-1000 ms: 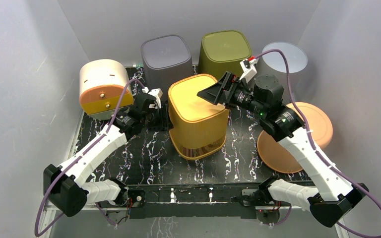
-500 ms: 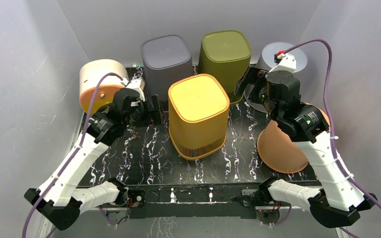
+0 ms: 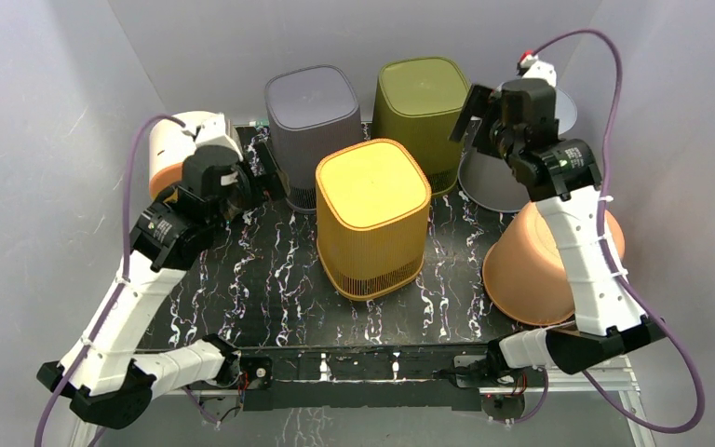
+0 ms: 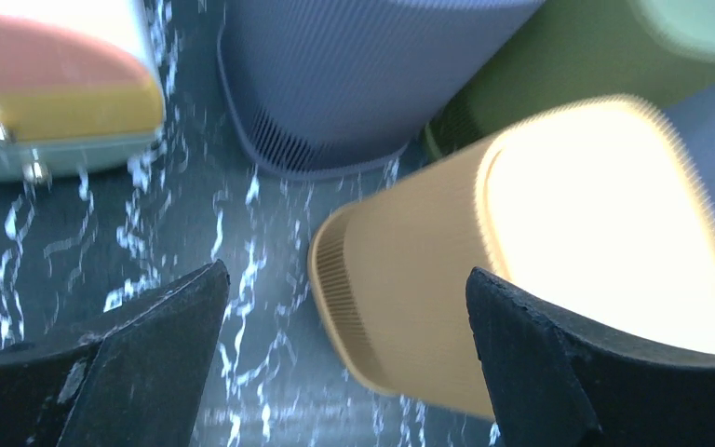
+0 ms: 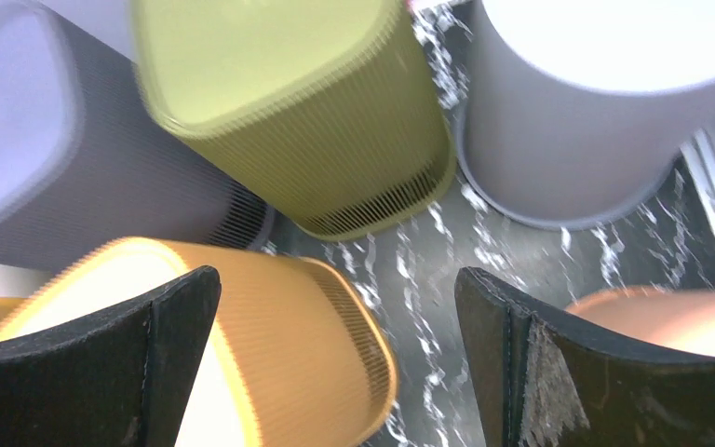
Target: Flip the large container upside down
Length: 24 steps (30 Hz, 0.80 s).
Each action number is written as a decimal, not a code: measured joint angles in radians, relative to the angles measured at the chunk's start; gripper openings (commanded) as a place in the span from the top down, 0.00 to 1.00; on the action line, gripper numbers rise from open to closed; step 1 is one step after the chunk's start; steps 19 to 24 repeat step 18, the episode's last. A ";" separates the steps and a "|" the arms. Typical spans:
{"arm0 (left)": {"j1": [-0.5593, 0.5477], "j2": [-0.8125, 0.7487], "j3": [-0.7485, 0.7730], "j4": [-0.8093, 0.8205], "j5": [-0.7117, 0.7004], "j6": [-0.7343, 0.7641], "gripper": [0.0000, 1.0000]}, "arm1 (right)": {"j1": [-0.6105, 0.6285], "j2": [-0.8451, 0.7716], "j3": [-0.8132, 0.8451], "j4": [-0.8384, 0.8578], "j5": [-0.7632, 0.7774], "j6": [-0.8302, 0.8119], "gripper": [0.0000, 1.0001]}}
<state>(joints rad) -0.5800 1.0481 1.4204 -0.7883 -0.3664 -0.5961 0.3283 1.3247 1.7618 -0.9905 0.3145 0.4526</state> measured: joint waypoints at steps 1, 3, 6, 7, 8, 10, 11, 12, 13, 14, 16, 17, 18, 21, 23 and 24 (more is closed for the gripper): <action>0.000 0.018 0.040 0.008 -0.019 0.015 0.02 | -0.010 0.018 0.043 0.002 -0.018 -0.002 0.02; 0.000 0.062 0.130 0.032 -0.057 0.054 0.02 | -0.016 0.044 0.143 0.021 -0.056 -0.003 0.02; 0.000 0.148 0.296 0.075 -0.110 0.130 0.02 | -0.016 0.055 0.265 0.117 -0.107 -0.003 0.02; 0.000 0.171 0.340 0.102 -0.131 0.161 0.02 | -0.015 0.042 0.286 0.174 -0.127 -0.003 0.02; 0.000 0.186 0.368 0.124 -0.150 0.188 0.02 | -0.015 0.027 0.289 0.213 -0.138 -0.003 0.02; 0.000 0.208 0.412 0.170 -0.191 0.248 0.02 | -0.015 -0.013 0.285 0.286 -0.165 -0.002 0.02; 0.000 0.215 0.426 0.188 -0.205 0.274 0.02 | -0.015 -0.030 0.283 0.314 -0.176 -0.001 0.02; 0.000 0.219 0.438 0.208 -0.217 0.299 0.02 | -0.015 -0.046 0.281 0.340 -0.185 0.002 0.02; 0.000 0.220 0.443 0.222 -0.223 0.317 0.02 | -0.015 -0.059 0.277 0.360 -0.191 0.002 0.02; 0.000 0.220 0.446 0.238 -0.227 0.337 0.02 | -0.015 -0.074 0.269 0.381 -0.197 0.005 0.02; 0.000 0.215 0.446 0.265 -0.230 0.368 0.02 | -0.015 -0.093 0.248 0.409 -0.206 0.011 0.02; 0.000 0.212 0.446 0.274 -0.230 0.378 0.02 | -0.015 -0.103 0.233 0.420 -0.209 0.016 0.02; 0.000 0.209 0.445 0.284 -0.230 0.387 0.02 | -0.015 -0.111 0.217 0.429 -0.211 0.020 0.02; 0.000 0.209 0.445 0.284 -0.230 0.387 0.02 | -0.015 -0.111 0.217 0.429 -0.211 0.020 0.02; 0.000 0.209 0.445 0.284 -0.230 0.387 0.02 | -0.015 -0.111 0.217 0.429 -0.211 0.020 0.02; 0.000 0.209 0.445 0.284 -0.230 0.387 0.02 | -0.015 -0.111 0.217 0.429 -0.211 0.020 0.02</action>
